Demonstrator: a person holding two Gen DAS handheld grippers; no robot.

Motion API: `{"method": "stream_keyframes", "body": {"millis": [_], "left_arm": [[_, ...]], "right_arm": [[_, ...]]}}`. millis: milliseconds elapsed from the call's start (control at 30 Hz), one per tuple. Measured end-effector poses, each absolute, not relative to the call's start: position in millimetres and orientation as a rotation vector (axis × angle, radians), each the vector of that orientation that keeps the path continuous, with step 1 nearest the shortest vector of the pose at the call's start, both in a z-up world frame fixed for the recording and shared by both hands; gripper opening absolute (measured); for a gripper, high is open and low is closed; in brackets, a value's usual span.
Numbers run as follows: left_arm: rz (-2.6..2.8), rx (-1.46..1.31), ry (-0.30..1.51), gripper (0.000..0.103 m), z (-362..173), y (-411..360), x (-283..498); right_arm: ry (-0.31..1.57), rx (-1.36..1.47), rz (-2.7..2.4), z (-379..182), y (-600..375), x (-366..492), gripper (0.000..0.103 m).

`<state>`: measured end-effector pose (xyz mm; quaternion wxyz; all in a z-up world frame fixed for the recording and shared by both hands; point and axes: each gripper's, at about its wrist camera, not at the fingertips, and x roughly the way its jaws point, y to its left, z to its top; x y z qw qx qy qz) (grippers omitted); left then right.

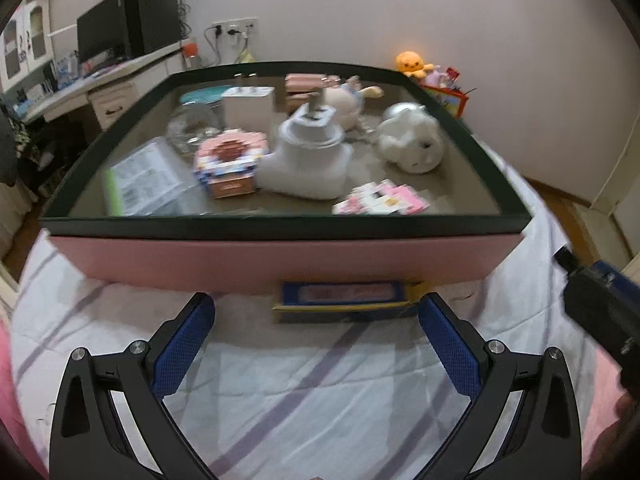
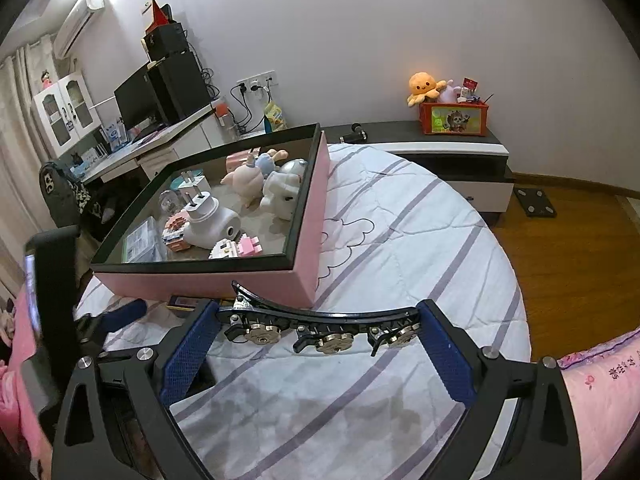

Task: Organize rigid objects
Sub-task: 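Grasp the black rhinestone hair clip with right tool while left grasps blue battery pack, then carry the battery pack and hair clip into the pink box, opening both tools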

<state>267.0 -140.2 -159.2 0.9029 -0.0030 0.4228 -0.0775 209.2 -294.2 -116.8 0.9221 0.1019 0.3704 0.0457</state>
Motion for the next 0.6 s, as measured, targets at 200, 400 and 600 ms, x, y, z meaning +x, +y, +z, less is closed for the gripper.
{"method": "stream_keyframes", "body": {"millis": [200, 400, 600], "left_arm": [[-0.162, 0.045, 0.907, 0.102, -166, -159, 272], [-0.165, -0.019, 0.906, 0.084, -168, -144, 272], [-0.186, -0.028, 0.886, 0.084, -159, -124, 255]], "right_arm": [[0.768, 0.216, 0.089, -121, -299, 210, 0.098], [0.777, 0.213, 0.084, -123, -298, 212, 0.098], [0.771, 0.191, 0.092, -117, -286, 206, 0.098]]}}
